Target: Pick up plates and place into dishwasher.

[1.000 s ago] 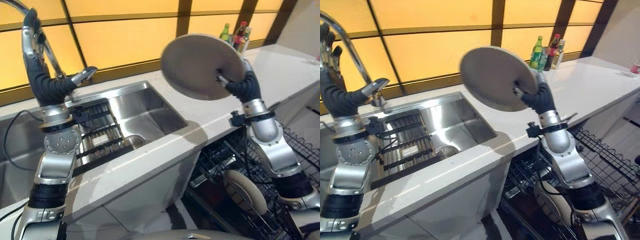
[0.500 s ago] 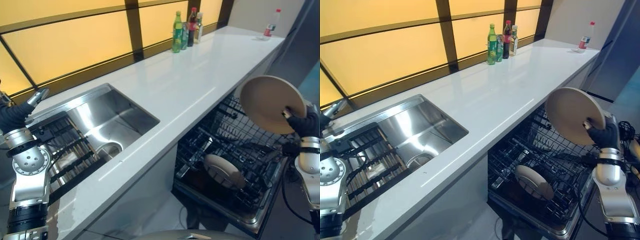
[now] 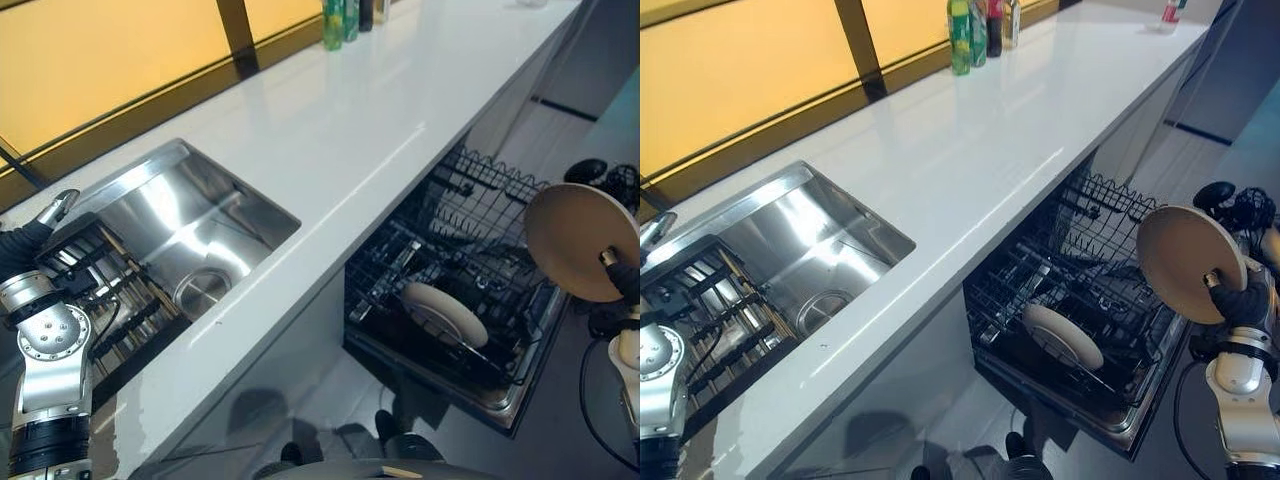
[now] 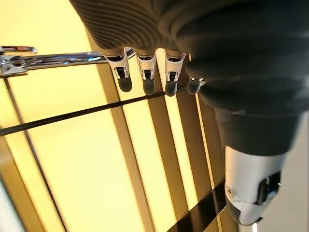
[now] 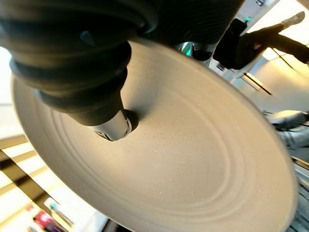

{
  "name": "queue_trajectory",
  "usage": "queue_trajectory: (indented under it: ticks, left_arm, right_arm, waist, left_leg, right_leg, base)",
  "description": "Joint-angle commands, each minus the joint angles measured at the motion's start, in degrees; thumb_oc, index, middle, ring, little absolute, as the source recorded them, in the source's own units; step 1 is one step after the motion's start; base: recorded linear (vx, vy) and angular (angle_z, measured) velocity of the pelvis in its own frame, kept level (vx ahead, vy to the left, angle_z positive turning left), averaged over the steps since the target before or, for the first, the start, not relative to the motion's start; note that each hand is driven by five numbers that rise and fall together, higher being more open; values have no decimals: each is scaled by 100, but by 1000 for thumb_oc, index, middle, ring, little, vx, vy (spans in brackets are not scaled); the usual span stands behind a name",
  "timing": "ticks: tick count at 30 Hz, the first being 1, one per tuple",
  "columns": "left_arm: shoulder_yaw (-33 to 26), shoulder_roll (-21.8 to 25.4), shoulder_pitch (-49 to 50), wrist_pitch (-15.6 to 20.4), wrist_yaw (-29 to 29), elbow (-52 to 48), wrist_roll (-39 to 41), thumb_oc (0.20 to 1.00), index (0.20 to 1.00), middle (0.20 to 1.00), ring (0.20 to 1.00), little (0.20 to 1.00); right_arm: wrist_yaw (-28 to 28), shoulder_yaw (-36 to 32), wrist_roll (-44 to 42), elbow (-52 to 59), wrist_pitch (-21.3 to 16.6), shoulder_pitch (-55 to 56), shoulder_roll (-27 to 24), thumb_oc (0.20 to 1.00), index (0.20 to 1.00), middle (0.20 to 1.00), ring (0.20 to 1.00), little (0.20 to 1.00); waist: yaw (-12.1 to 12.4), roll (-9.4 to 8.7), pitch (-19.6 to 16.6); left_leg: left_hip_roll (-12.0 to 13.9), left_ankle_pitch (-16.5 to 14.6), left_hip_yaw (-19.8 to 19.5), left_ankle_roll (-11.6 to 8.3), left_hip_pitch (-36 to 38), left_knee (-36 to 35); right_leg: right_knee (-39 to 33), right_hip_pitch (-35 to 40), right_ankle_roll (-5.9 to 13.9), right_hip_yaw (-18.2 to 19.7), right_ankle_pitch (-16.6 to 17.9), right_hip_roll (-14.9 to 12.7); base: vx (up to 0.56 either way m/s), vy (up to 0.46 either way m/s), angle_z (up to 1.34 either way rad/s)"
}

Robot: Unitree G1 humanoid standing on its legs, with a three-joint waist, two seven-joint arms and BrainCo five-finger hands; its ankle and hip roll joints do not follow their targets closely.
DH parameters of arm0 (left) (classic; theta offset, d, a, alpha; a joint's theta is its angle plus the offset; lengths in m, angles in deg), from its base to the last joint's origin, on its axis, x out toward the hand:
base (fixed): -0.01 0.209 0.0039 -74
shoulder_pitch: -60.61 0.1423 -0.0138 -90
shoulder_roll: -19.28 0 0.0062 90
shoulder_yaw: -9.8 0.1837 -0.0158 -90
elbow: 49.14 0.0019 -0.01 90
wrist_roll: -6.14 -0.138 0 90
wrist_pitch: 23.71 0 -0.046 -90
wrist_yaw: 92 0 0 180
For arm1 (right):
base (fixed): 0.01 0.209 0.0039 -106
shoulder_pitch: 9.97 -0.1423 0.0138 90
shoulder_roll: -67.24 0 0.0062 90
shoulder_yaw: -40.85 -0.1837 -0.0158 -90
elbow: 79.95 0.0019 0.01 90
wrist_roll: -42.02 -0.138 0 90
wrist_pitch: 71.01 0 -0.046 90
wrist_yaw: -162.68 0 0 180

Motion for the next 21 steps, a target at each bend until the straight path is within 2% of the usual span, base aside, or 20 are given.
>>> queue_trajectory:
  ticks: [1, 7, 17, 21]
  left_arm:
    - [301, 346, -547, 239, -585, 128, -326, 1000, 1000, 1000, 1000, 1000]
    - [586, 784, -1147, 42, -1043, 249, -243, 1000, 1000, 1000, 1000, 1000]
    - [827, 1460, -1853, -218, -1193, 355, -83, 1000, 1000, 1000, 1000, 1000]
    - [910, 1602, -2070, -325, -1200, 362, -139, 1000, 1000, 1000, 1000, 1000]
  right_arm:
    - [217, 245, -240, -205, -374, -847, -612, 200, 200, 200, 200, 200]
    - [343, 923, 43, -702, -118, -1592, -1124, 200, 200, 200, 200, 200]
    - [364, 1614, -69, -1221, -221, -2375, -1424, 200, 200, 200, 200, 200]
    - [107, 1737, -43, -1159, -192, -2552, -1467, 200, 200, 200, 200, 200]
  waist:
    - [9, 26, 206]
    - [36, 134, 727]
    - [182, 5, 1236]
    - [213, -17, 1352]
  left_leg:
    - [-215, 29, -549, 119, -1092, 819]
    - [-225, 151, -581, 82, -1843, 1101]
    - [-94, 316, -660, 65, -2463, 1173]
    - [-71, 366, -670, 72, -2558, 1149]
  right_leg:
    - [948, -795, 15, -199, -382, 30]
    - [1156, -1416, -75, -254, -356, 88]
    - [1154, -1839, -233, -539, -270, 221]
    - [1151, -1895, -268, -624, -266, 265]
  base:
    - [-280, -10, -6]
    - [-173, -74, 1]
    - [-68, -156, -3]
    - [-12, -95, -3]
